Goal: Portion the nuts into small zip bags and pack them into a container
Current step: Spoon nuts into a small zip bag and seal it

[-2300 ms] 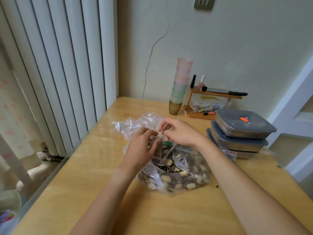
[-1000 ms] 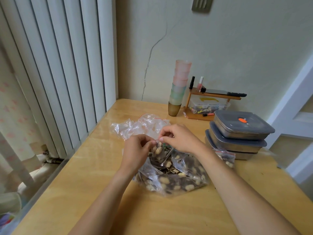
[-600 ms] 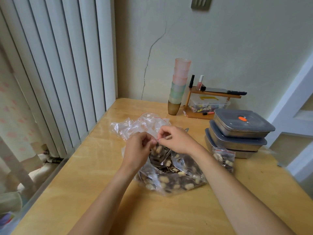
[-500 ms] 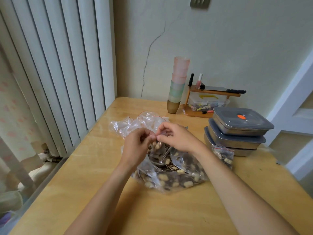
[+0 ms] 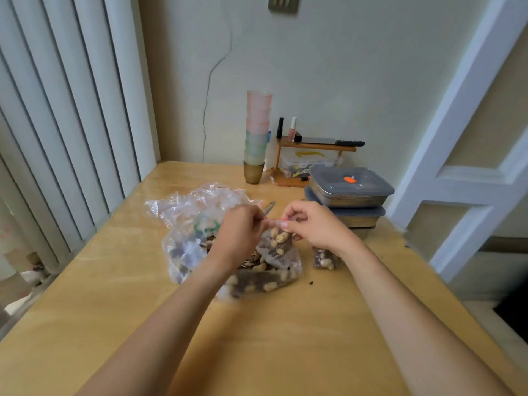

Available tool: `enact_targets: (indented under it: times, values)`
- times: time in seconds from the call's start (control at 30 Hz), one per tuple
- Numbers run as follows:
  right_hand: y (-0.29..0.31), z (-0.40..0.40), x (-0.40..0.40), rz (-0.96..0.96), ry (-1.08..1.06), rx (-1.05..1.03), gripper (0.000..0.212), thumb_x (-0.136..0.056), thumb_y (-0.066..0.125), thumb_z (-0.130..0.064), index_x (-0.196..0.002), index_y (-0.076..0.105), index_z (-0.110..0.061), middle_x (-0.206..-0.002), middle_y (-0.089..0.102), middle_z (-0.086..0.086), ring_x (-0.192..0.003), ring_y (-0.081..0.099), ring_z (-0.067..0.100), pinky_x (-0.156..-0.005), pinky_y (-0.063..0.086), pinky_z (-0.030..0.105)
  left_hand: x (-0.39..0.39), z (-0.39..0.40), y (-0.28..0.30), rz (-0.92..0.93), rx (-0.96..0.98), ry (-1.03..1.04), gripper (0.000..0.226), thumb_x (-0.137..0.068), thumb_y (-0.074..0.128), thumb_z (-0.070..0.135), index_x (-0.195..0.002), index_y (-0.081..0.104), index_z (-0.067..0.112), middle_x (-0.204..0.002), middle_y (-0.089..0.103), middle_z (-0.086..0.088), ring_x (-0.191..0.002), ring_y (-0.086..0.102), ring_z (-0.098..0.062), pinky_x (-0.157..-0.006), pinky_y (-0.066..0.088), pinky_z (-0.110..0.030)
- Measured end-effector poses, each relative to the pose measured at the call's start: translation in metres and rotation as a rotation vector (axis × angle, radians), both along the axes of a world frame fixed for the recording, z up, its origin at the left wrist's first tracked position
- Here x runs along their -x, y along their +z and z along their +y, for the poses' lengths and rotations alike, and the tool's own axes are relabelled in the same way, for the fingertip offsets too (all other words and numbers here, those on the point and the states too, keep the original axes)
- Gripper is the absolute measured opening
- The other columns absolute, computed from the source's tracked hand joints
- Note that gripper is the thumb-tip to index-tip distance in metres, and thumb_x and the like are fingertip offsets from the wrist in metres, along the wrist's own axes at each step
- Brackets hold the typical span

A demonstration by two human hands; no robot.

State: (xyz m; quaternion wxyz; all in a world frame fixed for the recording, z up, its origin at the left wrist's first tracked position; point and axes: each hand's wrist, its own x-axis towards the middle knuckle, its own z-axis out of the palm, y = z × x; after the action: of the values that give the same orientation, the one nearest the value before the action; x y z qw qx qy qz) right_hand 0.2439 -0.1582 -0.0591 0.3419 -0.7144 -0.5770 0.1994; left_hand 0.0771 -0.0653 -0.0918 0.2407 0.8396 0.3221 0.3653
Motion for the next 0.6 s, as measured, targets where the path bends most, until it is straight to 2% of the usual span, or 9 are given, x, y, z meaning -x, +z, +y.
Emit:
enact_targets:
  times: [0.1,0.2,0.27,0.33,0.43,0.53,0.6]
  values:
    - [-0.003,-0.025,-0.023,0.074,-0.041,0.008,0.008,-0.097,0.071,-0.021,-0.091,0.069,-0.017,-0.089,0.078,-0.002,-0.085,0.072,0.014,-0.085,0.063,0.042,-0.021,-0.022,0.0,-0.006,-0.087,0.003,0.03,-0.086,0.079,0.038,-0.071,0.062,0.018,-0.06,0.049,0.015,-0.056,0.045,-0.003,-0.053,0.035,-0.014]
    - [-0.003,-0.047,-0.041,0.141,-0.056,-0.044,0.007,-0.098,0.071,-0.019,-0.092,0.068,-0.016,-0.086,0.077,0.002,-0.077,0.068,0.014,-0.081,0.06,0.041,-0.041,-0.039,0.003,-0.042,-0.125,-0.061,0.029,-0.089,0.076,0.035,-0.074,0.066,0.013,-0.063,0.05,0.013,-0.061,0.045,-0.007,-0.056,0.032,-0.019]
    - [-0.001,-0.058,-0.051,0.195,-0.071,-0.104,0.005,-0.098,0.07,-0.017,-0.094,0.068,-0.014,-0.088,0.077,0.004,-0.08,0.068,0.016,-0.077,0.058,0.035,-0.053,-0.046,0.006,-0.109,-0.096,-0.12,0.025,-0.093,0.073,0.032,-0.078,0.067,0.013,-0.067,0.055,0.012,-0.061,0.048,-0.006,-0.057,0.034,-0.018]
    - [0.001,-0.066,-0.061,0.21,-0.09,-0.146,0.004,-0.097,0.07,-0.016,-0.094,0.069,-0.013,-0.093,0.077,0.005,-0.087,0.07,0.018,-0.081,0.058,0.036,-0.065,-0.05,0.007,-0.146,-0.093,-0.139,0.019,-0.094,0.071,0.026,-0.081,0.067,0.013,-0.072,0.059,0.009,-0.065,0.049,-0.005,-0.06,0.035,-0.016]
    - [-0.005,-0.074,-0.076,0.157,-0.122,-0.093,0.008,-0.096,0.072,-0.019,-0.089,0.069,-0.021,-0.09,0.078,0.002,-0.087,0.07,0.018,-0.086,0.057,0.043,-0.081,-0.054,-0.003,-0.048,-0.085,-0.158,0.015,-0.095,0.068,0.017,-0.081,0.066,0.011,-0.077,0.056,0.004,-0.071,0.05,-0.016,-0.063,0.032,-0.027]
    - [-0.022,-0.075,-0.089,0.055,-0.201,-0.004,0.011,-0.093,0.073,-0.024,-0.084,0.069,-0.027,-0.086,0.078,-0.001,-0.086,0.071,0.025,-0.087,0.057,0.047,-0.094,-0.059,-0.02,0.042,-0.08,-0.151,0.014,-0.096,0.064,0.014,-0.082,0.065,0.012,-0.08,0.054,0.003,-0.077,0.056,-0.023,-0.069,0.042,-0.035]
    - [-0.032,-0.076,-0.099,0.007,-0.294,-0.002,0.011,-0.092,0.074,-0.023,-0.084,0.069,-0.026,-0.084,0.077,-0.001,-0.083,0.071,0.021,-0.085,0.058,0.045,-0.096,-0.062,-0.028,0.031,-0.08,-0.12,0.013,-0.097,0.058,0.015,-0.087,0.066,0.012,-0.084,0.054,0.002,-0.079,0.057,-0.023,-0.071,0.045,-0.035]
